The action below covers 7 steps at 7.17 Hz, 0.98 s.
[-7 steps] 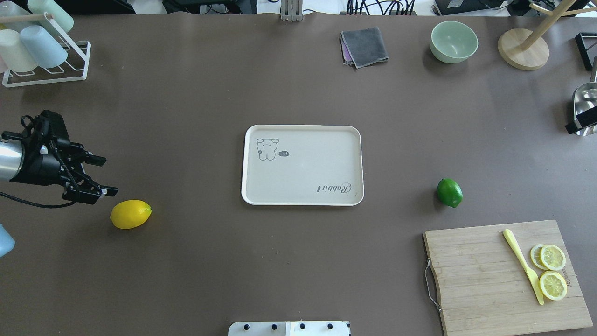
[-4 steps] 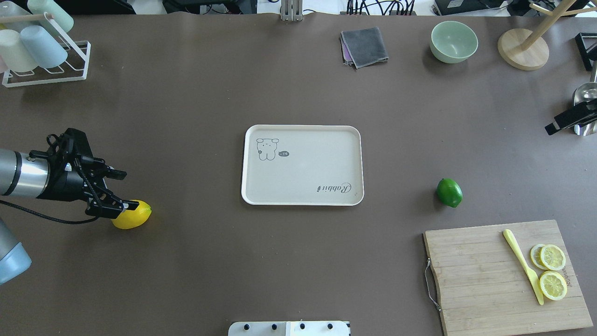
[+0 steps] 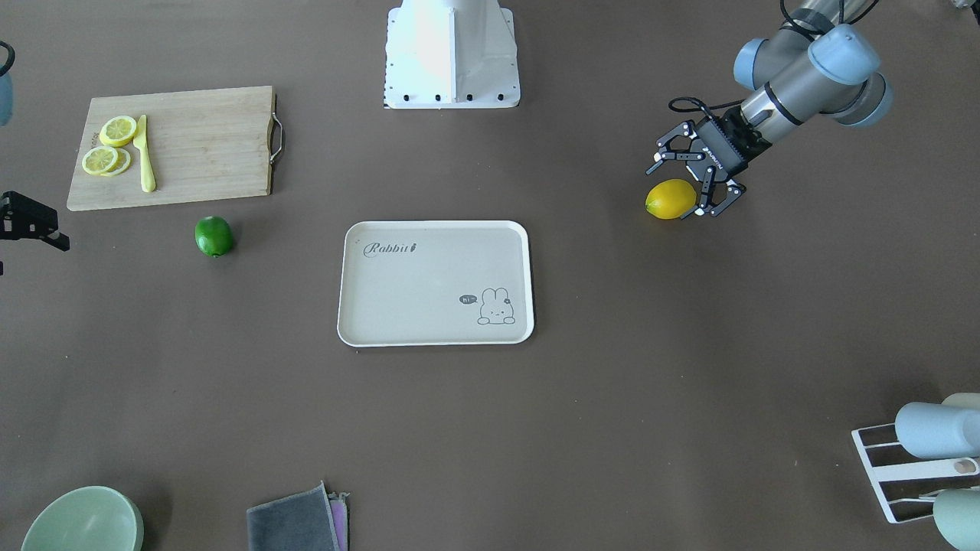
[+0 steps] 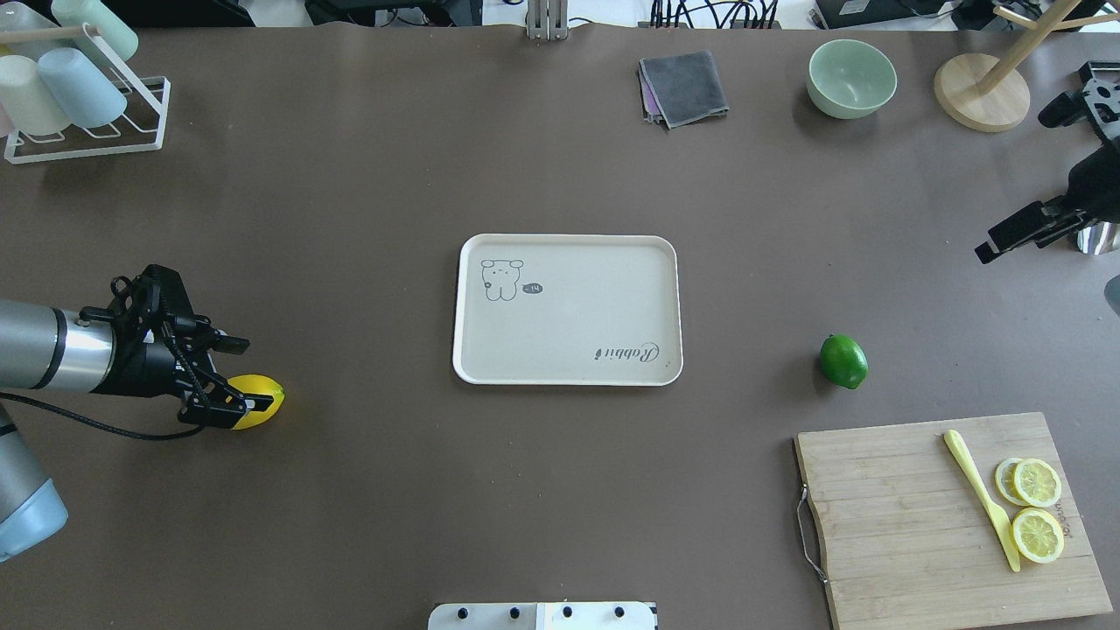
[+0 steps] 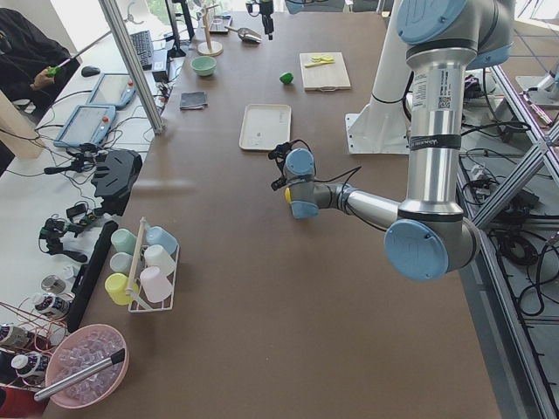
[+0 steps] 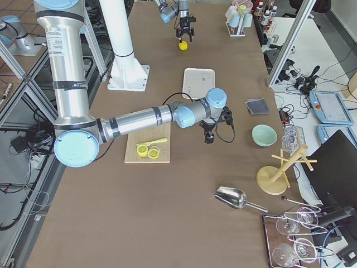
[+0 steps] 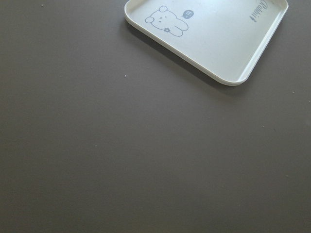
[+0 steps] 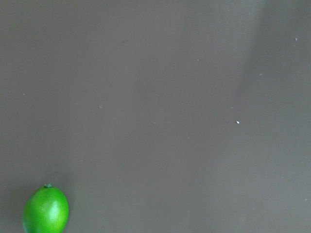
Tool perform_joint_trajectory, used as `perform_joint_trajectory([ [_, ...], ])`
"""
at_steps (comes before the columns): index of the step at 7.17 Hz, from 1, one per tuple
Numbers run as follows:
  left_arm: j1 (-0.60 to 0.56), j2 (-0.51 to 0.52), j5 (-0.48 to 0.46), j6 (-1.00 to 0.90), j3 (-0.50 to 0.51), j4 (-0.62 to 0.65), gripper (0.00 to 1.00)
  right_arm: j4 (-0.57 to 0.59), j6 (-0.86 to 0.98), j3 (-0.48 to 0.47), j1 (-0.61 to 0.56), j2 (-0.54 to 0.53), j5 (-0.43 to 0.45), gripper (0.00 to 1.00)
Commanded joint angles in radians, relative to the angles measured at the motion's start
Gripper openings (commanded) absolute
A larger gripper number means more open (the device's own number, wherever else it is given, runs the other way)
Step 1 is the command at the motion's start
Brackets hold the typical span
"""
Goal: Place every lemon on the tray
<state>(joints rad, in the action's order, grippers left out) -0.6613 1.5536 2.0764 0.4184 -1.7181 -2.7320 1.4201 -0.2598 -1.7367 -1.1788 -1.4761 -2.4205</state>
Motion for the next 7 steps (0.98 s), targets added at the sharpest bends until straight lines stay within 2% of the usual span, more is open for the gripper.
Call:
perform_joint_trajectory([
  [1,0.008,-0.004,-0.007,-0.003,0.015,0.000,0.98,0.000,-0.055,0.006,0.053,0.037,0.021,1.00],
  [7,0.034,-0.026,-0.006,-0.015,0.051,0.000,0.97,0.000,-0.136,0.009,0.103,0.069,0.021,1.00],
])
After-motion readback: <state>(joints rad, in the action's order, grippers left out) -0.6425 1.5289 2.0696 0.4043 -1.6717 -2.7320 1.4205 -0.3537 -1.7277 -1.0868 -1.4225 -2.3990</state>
